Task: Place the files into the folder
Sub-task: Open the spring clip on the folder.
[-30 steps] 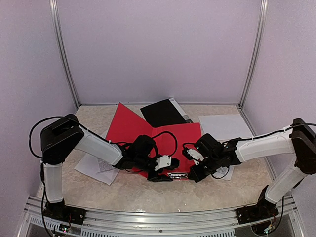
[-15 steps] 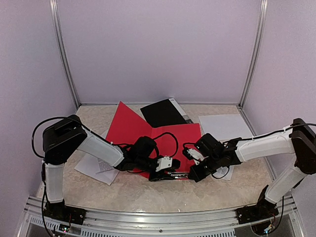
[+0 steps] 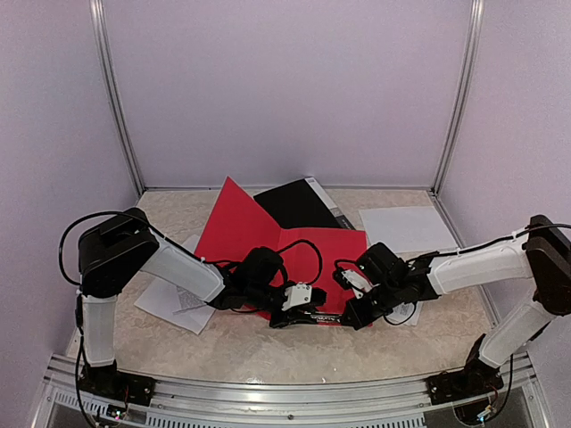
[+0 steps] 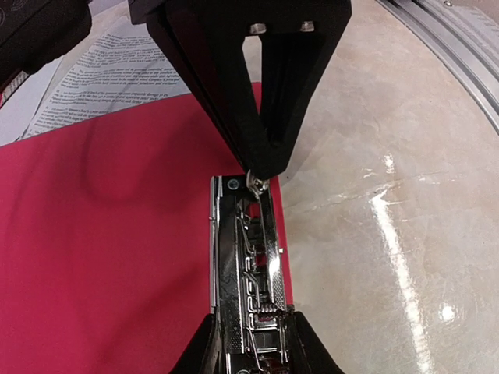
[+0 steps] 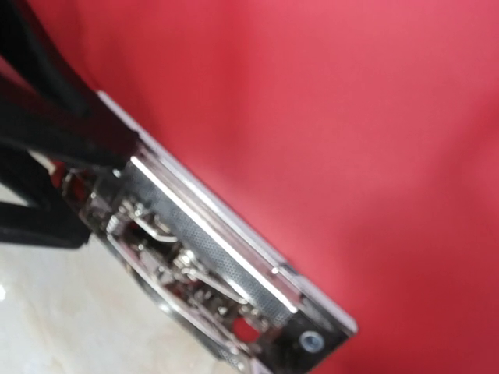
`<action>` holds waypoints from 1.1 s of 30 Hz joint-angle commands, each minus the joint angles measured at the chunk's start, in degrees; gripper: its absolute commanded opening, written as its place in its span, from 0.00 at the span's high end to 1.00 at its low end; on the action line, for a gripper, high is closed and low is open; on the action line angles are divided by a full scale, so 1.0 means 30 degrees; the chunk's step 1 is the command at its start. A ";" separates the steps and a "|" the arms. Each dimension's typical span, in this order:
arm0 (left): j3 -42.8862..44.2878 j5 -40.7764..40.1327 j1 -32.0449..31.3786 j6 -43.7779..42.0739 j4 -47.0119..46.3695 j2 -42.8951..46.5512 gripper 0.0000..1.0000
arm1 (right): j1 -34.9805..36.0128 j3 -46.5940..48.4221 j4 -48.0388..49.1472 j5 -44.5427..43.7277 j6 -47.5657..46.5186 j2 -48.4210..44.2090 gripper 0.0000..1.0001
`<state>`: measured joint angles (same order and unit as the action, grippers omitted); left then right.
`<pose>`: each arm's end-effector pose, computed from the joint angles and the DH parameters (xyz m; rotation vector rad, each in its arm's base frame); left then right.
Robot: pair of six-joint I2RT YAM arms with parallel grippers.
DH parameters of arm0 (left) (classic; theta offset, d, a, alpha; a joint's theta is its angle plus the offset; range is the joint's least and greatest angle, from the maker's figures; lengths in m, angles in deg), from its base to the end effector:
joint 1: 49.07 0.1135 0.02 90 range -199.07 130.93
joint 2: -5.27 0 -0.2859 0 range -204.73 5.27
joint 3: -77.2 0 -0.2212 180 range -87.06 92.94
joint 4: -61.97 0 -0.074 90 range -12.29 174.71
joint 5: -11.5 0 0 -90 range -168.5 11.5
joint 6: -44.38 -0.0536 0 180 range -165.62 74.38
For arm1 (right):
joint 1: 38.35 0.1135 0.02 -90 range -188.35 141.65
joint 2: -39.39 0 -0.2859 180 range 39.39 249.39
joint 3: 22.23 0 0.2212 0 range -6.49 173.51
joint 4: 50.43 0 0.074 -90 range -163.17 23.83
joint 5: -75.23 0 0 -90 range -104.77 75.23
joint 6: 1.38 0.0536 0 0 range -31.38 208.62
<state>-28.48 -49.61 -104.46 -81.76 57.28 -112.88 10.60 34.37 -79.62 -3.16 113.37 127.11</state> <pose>0.2106 -0.3507 0.1361 1.7974 1.3669 -0.7474 0.1630 0.2037 0.1750 -0.6536 2.6929 0.6657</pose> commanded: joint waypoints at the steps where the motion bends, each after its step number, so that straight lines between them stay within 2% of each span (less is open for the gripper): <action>1: -0.0437 -0.0004 -0.0372 -0.0068 0.0481 -0.0784 0.80 | -0.0231 -0.0774 0.1271 0.0052 0.0680 0.0105 1.00; 22: -0.1186 0.0330 -0.0179 0.0013 -0.0330 -0.0883 0.80 | -0.0505 -0.1419 0.1773 -0.0406 0.0319 0.1587 1.00; 33: -0.2098 0.0736 0.0727 0.1585 -0.2585 0.0415 0.56 | -0.0554 -0.1627 0.0869 -0.0638 0.0252 0.0094 1.00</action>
<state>-33.33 -46.79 -103.92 -79.24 48.93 -112.92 9.46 31.79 -71.66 -2.39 115.08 127.85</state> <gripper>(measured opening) 0.417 0.004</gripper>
